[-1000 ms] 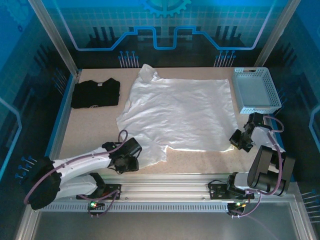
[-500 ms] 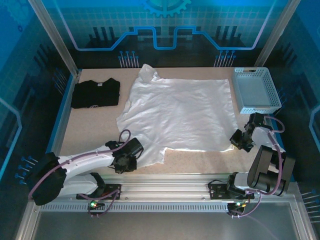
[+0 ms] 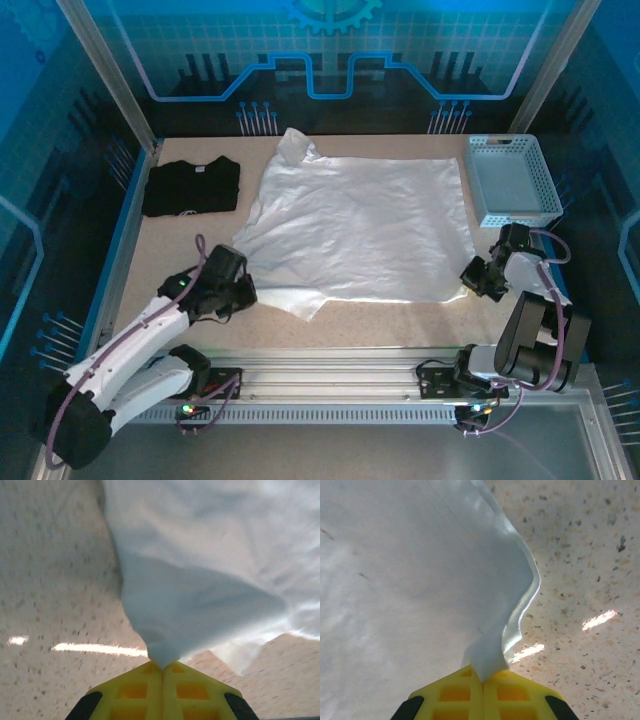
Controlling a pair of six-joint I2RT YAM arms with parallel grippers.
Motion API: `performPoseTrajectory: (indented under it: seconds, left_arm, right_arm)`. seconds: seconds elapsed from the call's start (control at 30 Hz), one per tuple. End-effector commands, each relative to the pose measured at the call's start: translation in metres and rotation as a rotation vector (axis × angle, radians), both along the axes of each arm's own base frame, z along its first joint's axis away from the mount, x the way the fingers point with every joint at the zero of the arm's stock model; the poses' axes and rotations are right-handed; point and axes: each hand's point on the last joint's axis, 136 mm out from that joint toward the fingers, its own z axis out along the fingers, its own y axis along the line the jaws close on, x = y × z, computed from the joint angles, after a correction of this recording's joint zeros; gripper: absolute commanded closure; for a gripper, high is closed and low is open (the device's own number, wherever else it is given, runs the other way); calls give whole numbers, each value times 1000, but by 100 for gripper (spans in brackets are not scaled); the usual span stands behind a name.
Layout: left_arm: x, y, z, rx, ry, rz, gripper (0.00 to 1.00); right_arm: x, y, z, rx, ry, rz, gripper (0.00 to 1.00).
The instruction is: Fold the inside-out t-shirt
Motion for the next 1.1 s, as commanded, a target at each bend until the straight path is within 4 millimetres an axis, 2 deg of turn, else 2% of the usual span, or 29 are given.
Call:
performPoseTrajectory:
  seconds: [0.0,0.13,0.2,0.37,0.67,1.07]
  left_arm:
    - [16,0,34,-17,-66,-61,100]
    - [47,-1,61,-53,-125,-56,100]
    - [66,0,74,-59,-156,-47,100]
    - [109,6,95,-63,-206,-15,100]
    - [170,11,93,-46,-193,19,100]
    - [234,24,88,4,-182,40,100]
  right_arm:
    - [19,-11,32,-35,-90,2,97]
    - [36,-10,46,-42,-116,26,96]
    - [53,-11,58,-67,-141,48,95]
    - [79,-15,62,-114,-135,81,95]
    - [119,-17,52,-149,-116,107,96]
    - [150,-25,38,-191,-96,106,95]
